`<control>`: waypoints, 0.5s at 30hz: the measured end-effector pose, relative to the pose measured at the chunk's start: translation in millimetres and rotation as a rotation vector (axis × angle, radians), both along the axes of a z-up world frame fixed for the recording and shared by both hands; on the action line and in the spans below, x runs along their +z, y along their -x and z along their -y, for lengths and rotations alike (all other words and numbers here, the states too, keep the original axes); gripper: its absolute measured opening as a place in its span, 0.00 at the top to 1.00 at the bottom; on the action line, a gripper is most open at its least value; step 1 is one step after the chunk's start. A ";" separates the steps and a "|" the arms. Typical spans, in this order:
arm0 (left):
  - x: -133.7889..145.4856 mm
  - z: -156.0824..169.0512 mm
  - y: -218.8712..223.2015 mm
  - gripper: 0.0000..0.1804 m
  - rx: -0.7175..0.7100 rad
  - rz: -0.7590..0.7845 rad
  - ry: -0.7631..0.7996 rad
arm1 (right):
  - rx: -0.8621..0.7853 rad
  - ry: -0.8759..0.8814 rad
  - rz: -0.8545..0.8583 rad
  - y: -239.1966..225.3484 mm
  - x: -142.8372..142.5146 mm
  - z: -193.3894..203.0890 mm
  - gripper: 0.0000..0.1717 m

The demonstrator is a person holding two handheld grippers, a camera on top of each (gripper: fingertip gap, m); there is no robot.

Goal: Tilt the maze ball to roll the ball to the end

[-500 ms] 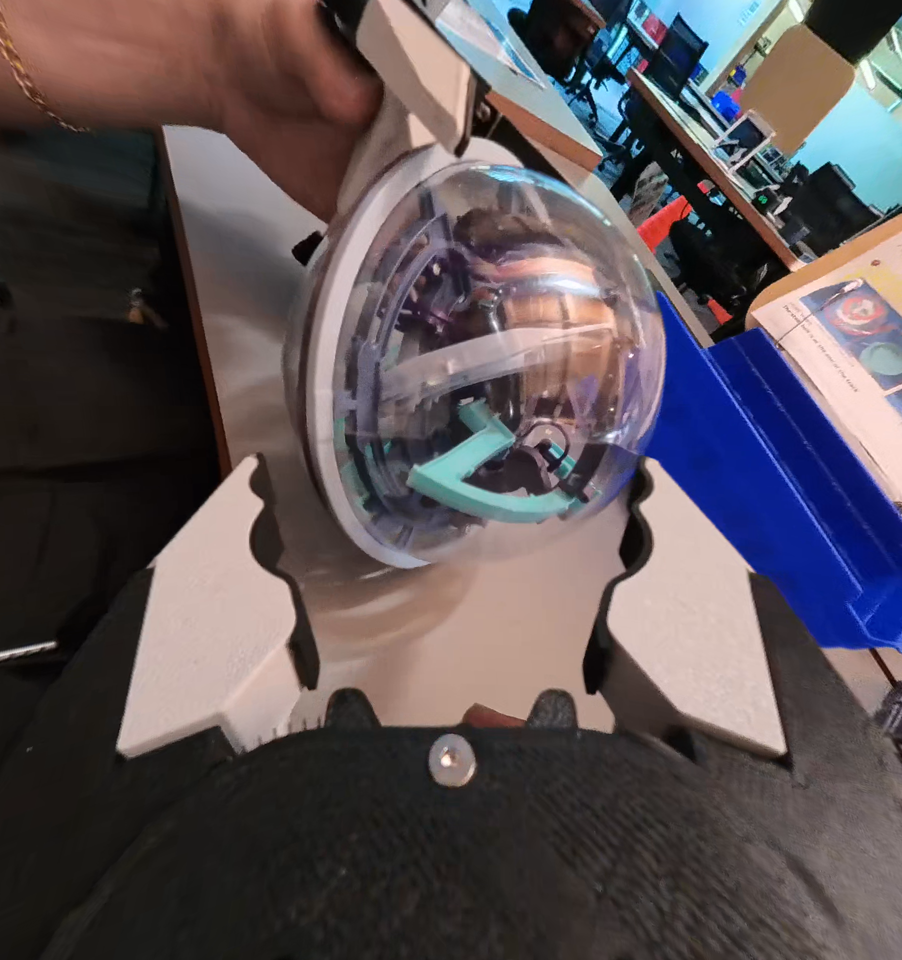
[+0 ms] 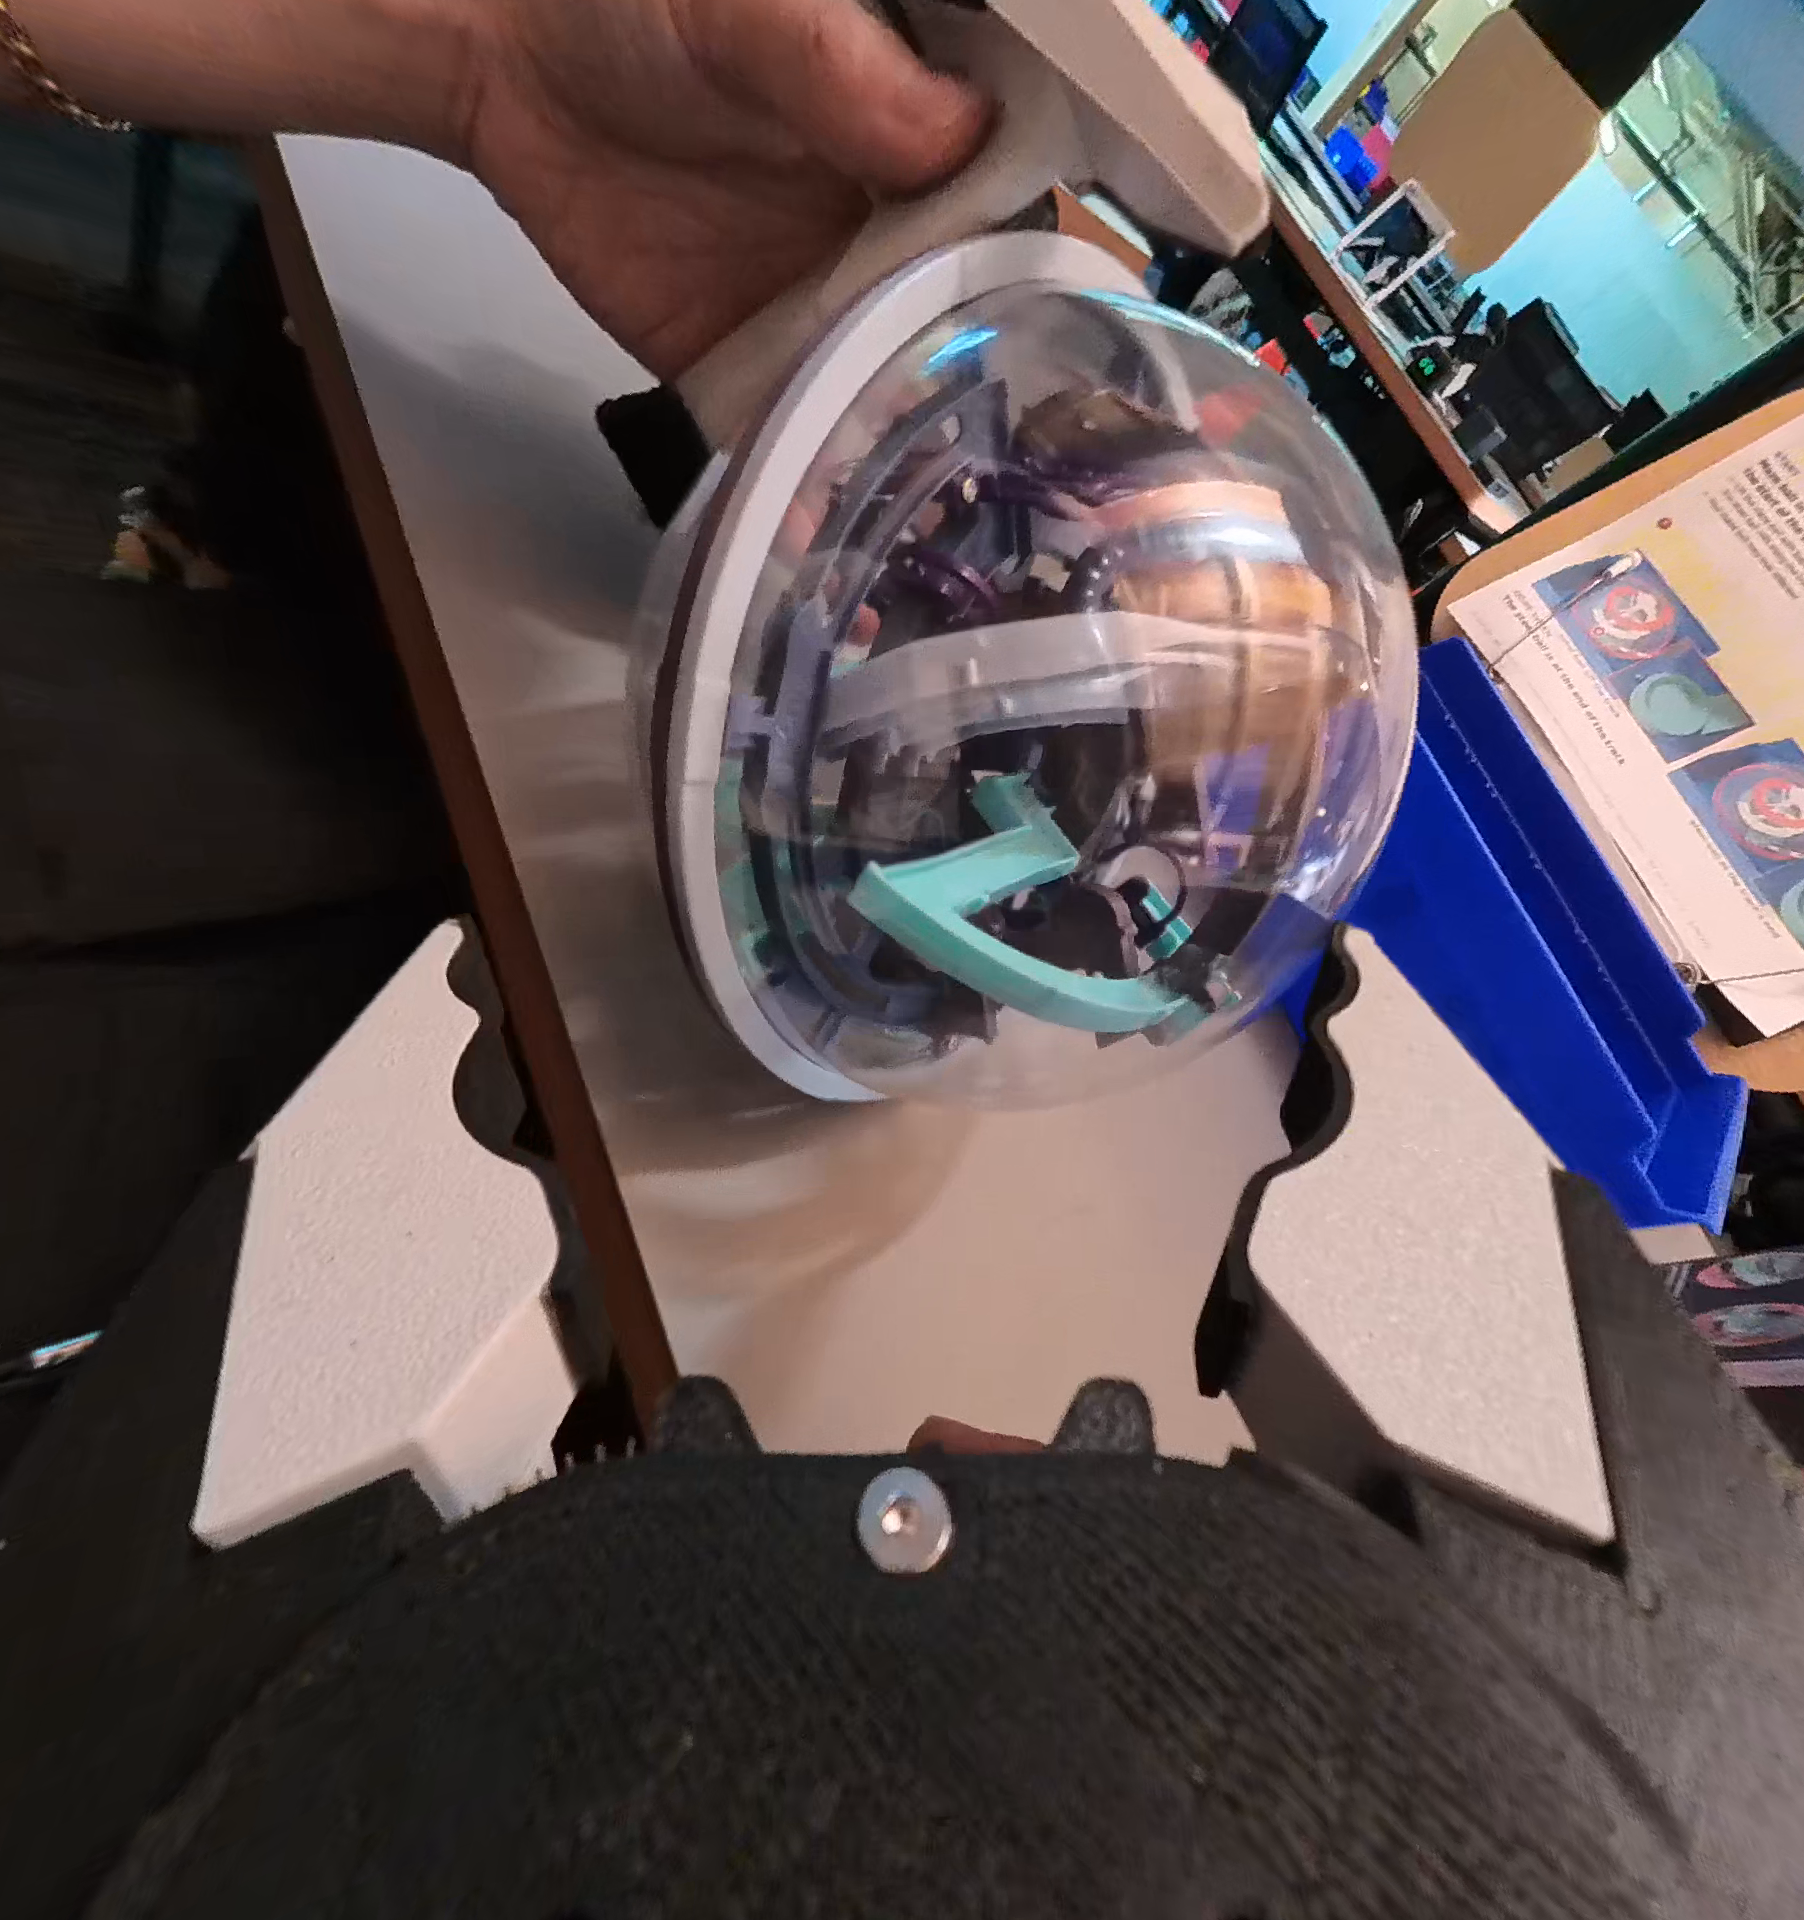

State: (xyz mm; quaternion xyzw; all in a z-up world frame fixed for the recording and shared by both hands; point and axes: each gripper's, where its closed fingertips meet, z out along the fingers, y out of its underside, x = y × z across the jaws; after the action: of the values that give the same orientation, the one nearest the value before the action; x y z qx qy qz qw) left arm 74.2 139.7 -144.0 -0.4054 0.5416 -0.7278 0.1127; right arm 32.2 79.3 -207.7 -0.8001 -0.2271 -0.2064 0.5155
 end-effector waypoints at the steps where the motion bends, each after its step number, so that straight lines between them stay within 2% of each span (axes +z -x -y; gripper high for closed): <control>1: 2.0 0.7 1.4 0.27 -0.003 0.015 -0.009 | -0.001 0.006 0.001 0.7 -0.9 2.5 0.14; 4: 9.2 6.4 7.4 0.36 -0.033 0.066 -0.033 | 0.009 0.018 -0.026 2.4 0.3 10.8 0.18; 7: 7.7 12.8 9.7 0.38 -0.053 0.066 -0.078 | 0.009 0.004 -0.036 -5.5 7.2 14.1 0.23; 11: 8.8 18.9 8.9 0.40 -0.048 0.081 -0.095 | 0.000 0.001 -0.093 -17.9 7.7 6.1 0.23; 15: 8.2 18.0 6.4 0.41 -0.032 0.075 -0.088 | -0.033 0.025 -0.027 -23.4 -1.9 0.8 0.17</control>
State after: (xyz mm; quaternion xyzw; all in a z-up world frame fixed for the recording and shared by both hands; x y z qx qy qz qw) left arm 67.8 121.7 -135.8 -0.3639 0.5749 -0.7196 0.1388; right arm 55.6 78.5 -209.6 -0.8128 -0.2096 -0.2014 0.5048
